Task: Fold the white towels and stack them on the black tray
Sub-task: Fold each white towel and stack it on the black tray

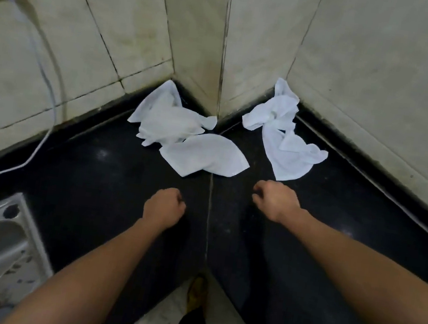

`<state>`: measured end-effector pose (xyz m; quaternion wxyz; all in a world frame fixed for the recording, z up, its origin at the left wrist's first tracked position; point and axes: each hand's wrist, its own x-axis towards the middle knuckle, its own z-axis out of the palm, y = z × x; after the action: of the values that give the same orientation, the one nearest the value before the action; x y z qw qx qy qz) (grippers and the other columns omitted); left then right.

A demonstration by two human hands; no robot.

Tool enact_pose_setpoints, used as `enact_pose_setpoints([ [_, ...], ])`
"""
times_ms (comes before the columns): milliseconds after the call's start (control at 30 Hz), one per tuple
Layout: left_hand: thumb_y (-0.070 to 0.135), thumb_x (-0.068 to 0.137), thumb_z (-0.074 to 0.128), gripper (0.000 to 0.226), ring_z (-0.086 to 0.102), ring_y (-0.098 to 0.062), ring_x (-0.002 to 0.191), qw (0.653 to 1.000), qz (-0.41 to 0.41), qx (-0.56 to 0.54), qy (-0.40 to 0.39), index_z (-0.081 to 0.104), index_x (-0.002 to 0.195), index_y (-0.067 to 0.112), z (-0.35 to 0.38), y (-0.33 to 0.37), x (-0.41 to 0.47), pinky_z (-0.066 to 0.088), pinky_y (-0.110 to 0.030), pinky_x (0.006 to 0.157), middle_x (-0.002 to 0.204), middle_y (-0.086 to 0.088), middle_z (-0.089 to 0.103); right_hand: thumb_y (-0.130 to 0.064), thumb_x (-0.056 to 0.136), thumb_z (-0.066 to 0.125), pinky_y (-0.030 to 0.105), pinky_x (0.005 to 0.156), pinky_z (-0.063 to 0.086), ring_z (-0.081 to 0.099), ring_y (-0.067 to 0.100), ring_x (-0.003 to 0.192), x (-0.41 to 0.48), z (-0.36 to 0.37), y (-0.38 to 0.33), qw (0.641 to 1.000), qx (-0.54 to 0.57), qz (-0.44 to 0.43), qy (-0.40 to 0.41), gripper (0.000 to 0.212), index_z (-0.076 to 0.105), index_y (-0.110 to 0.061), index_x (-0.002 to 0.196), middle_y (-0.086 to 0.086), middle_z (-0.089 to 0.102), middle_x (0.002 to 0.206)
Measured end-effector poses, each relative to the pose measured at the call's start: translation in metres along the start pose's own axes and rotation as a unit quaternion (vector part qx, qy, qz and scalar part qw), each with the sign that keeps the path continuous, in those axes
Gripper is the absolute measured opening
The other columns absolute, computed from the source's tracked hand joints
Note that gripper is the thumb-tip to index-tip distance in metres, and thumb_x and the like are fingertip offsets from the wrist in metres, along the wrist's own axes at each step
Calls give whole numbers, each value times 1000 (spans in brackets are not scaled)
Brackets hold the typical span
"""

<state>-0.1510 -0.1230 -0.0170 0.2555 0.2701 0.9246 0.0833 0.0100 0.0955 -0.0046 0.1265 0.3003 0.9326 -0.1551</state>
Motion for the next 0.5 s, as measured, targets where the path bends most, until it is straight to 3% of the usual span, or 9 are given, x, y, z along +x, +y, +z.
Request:
enact_pose_setpoints([
  [100,39,88,55,30,62,-27,89,994,-71,-81,-18,63,98,12,-1,-7,54,45,-31,68,97,-7,65,-34,93,52,36,81,49,60,28,102,45,1,-11,998,38,40,-7,27,61,-19,114,6,65,112],
  [200,48,80,60,51,68,-31,75,961,-152,-226,-38,64,94,0,4,-13,93,56,-37,64,88,-15,70,-32,92,53,38,83,50,59,30,103,82,6,-17,993,81,80,-8,31,59,-15,117,10,64,113],
  [367,36,81,69,34,67,-26,57,912,-208,-350,-50,61,86,3,5,-6,126,53,-29,48,74,-14,68,-35,90,56,40,85,46,56,35,107,129,22,-20,981,138,139,6,45,50,-9,127,18,55,119],
  [500,20,81,67,16,64,-26,57,920,-196,-337,-35,60,78,6,8,1,141,53,-32,53,71,-13,67,-28,89,57,34,75,44,59,33,102,144,33,-26,972,131,197,-4,34,54,-11,117,13,61,112],
])
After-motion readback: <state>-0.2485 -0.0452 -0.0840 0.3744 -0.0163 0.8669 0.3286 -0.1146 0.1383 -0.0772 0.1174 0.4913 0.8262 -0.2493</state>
